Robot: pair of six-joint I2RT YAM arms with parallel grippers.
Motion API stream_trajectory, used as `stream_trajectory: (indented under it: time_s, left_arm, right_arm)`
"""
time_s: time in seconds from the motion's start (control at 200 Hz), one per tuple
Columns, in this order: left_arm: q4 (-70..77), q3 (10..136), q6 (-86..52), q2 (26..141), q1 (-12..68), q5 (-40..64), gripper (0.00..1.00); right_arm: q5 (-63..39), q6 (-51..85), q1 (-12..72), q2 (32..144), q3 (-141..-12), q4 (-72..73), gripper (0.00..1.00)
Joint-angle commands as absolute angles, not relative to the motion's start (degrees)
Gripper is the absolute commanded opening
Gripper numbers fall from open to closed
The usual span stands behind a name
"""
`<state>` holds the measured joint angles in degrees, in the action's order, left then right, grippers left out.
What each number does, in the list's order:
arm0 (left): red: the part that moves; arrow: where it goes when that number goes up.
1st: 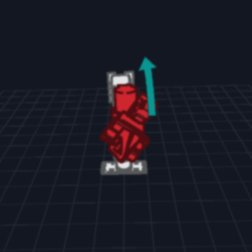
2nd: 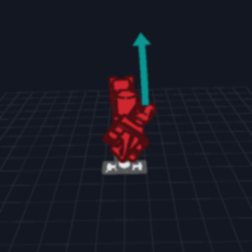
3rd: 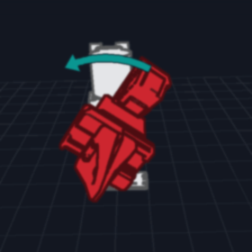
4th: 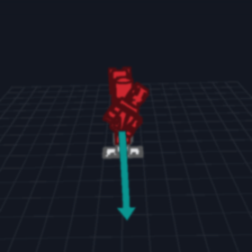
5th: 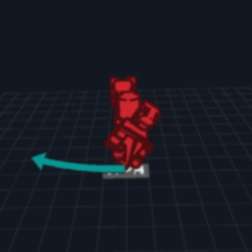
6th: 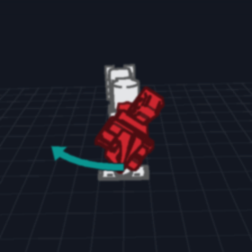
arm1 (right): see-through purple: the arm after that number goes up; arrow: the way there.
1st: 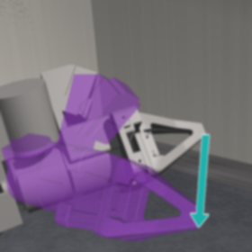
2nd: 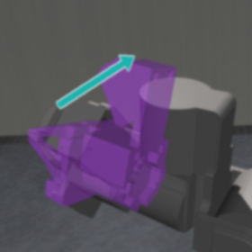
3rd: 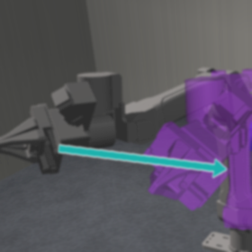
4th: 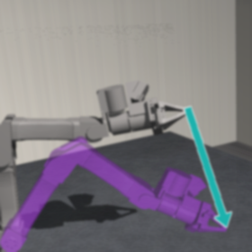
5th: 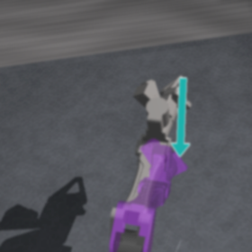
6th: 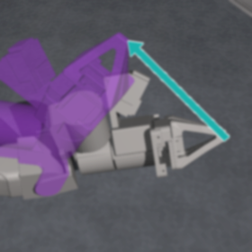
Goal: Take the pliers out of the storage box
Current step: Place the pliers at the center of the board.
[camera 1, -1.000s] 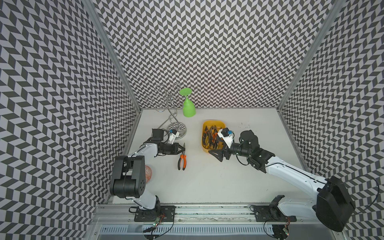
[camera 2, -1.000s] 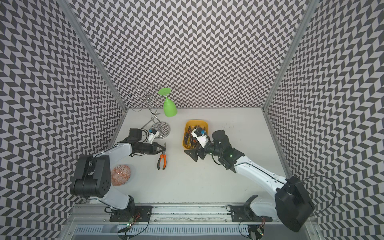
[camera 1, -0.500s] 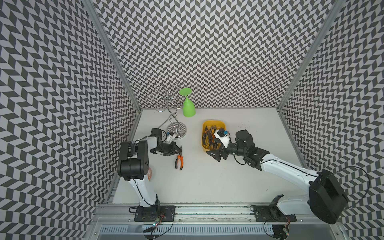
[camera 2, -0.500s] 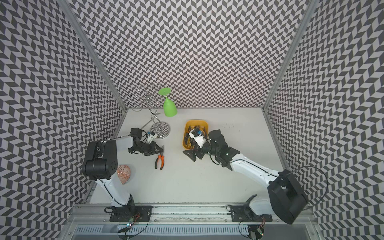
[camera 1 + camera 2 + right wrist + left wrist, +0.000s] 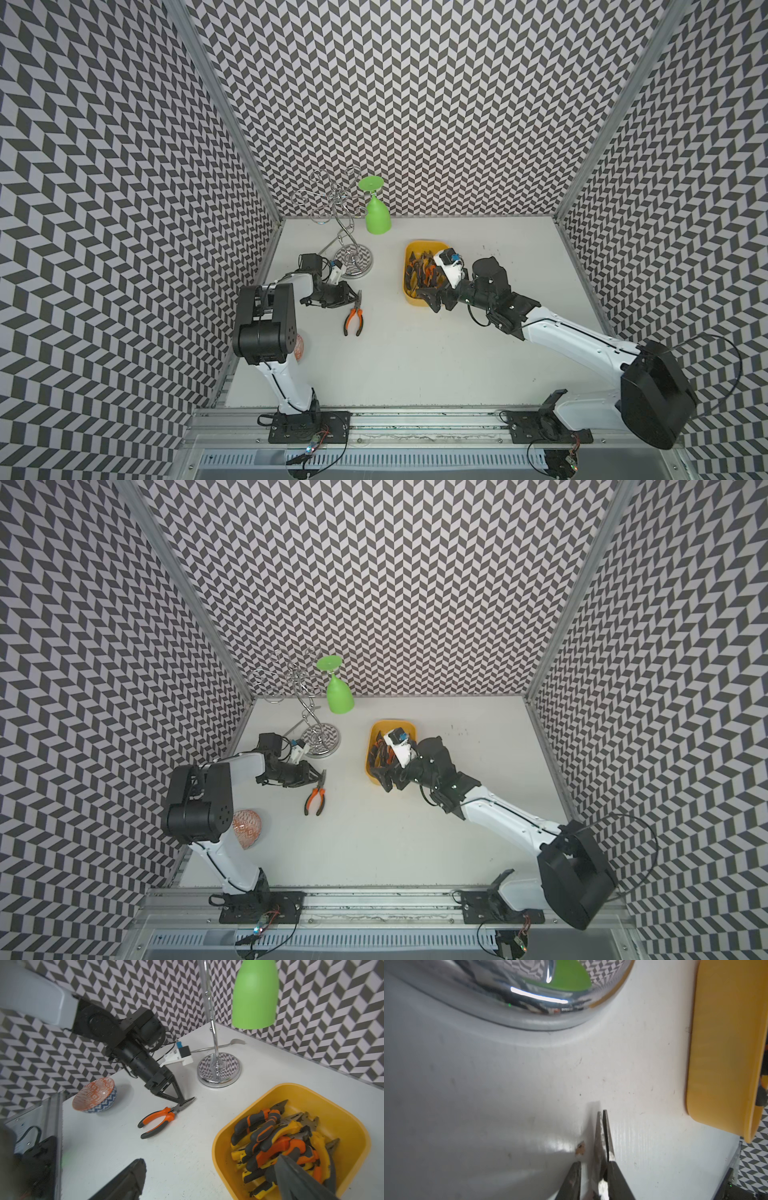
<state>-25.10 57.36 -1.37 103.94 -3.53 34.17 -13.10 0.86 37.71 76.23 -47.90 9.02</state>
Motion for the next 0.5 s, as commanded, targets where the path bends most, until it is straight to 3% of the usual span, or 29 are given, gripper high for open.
stream_trajectory:
  time_s: [0.0,0.125,0.21,0.245,0.356,0.496]
  left_arm:
    - [-24.73,54.80,-0.73,102.79,-3.96,26.36,0.28]
    - [-23.66,53.44,-1.46,99.64,-3.63,25.69,0.52]
    - [-22.61,52.72,-1.88,96.64,-3.05,26.03,0.56]
    - [-21.47,52.11,-2.08,94.80,-2.55,26.55,0.62]
    - [-16.03,48.88,-2.31,87.36,-0.15,28.01,0.96]
    - [-8.35,44.38,0.40,77.79,3.13,26.48,0.98]
  right_arm:
    - [-3.45,5.81,37.88,72.26,-46.23,16.11,0.99]
    - [1.15,8.71,37.79,70.80,-43.44,19.39,0.99]
    - [1.51,9.76,37.53,72.84,-45.34,15.91,1.00]
    - [2.28,11.15,37.53,74.07,-46.97,13.21,0.97]
    - [3.25,15.52,37.49,77.56,-51.70,6.63,0.93]
    - [4.77,20.68,37.33,82.62,-58.54,-1.47,0.91]
